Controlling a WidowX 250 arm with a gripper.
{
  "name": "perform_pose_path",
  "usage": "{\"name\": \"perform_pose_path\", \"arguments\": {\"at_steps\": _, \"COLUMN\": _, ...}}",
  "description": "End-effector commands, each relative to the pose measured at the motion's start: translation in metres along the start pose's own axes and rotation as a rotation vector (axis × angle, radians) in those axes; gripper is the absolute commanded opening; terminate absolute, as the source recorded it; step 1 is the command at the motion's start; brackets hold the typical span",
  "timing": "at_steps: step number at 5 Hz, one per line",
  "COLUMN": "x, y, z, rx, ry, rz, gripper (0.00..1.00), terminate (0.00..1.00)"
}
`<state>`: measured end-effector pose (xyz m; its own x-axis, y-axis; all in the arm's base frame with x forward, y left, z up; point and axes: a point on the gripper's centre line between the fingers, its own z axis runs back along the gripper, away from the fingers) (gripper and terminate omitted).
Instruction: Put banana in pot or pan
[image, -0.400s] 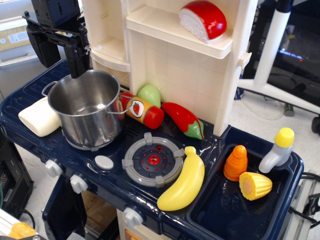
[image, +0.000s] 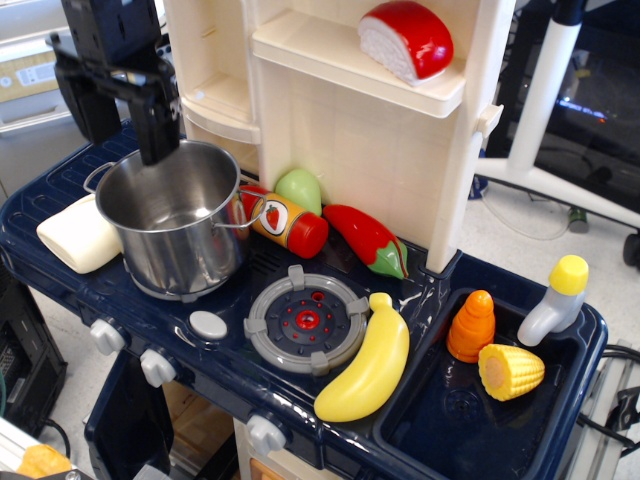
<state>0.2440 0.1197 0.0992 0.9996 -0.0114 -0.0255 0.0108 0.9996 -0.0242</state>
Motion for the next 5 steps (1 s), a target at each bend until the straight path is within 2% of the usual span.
{"name": "perform_pose_path", "arguments": {"at_steps": 1, "x": -0.018, "y": -0.053, "z": 0.047, "rx": 0.167, "ry": -0.01, "rz": 0.006, "gripper": 1.0, "terminate": 0.0}}
{"name": "perform_pose_path", "arguments": {"at_steps": 2, "x": -0.024, "y": -0.083, "z": 0.054, "rx": 0.154, "ry": -0.071, "rz": -0.029, "gripper": 1.0, "terminate": 0.0}}
{"name": "perform_pose_path", "arguments": {"at_steps": 3, "x": -0.032, "y": -0.128, "z": 0.037, "rx": 0.137, "ry": -0.085, "rz": -0.036, "gripper": 1.0, "terminate": 0.0}}
{"name": "perform_pose_path", "arguments": {"at_steps": 4, "x": -0.031, "y": -0.158, "z": 0.024, "rx": 0.157, "ry": -0.075, "rz": -0.058, "gripper": 1.0, "terminate": 0.0}}
{"name": "perform_pose_path", "arguments": {"at_steps": 5, "x": -0.027, "y": -0.174, "z": 0.012, "rx": 0.131, "ry": -0.076, "rz": -0.107, "gripper": 1.0, "terminate": 0.0}}
